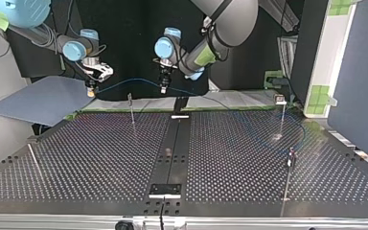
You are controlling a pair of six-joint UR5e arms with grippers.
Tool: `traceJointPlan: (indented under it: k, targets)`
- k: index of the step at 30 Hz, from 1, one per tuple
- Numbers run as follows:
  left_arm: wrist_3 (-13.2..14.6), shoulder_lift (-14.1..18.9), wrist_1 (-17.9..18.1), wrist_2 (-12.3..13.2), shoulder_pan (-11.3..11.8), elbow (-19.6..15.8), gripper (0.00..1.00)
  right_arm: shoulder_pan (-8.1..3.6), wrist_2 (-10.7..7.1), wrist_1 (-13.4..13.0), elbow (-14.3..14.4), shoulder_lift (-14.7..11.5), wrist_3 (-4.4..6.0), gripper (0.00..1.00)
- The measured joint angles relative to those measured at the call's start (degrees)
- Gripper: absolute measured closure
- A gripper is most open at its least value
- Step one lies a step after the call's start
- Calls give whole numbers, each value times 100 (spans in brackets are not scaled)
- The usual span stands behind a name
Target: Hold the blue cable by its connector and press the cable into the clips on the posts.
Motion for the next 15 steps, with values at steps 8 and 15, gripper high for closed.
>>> traceJointPlan:
  k: [8, 15]
  targets:
    - [-71, -175, -178, 44, -9, 357, 100, -143, -97, 16, -187, 1, 99, 100]
    - [-148, -373, -343, 100, -18, 679, 100, -268, -146, 226, -332, 4, 84, 100]
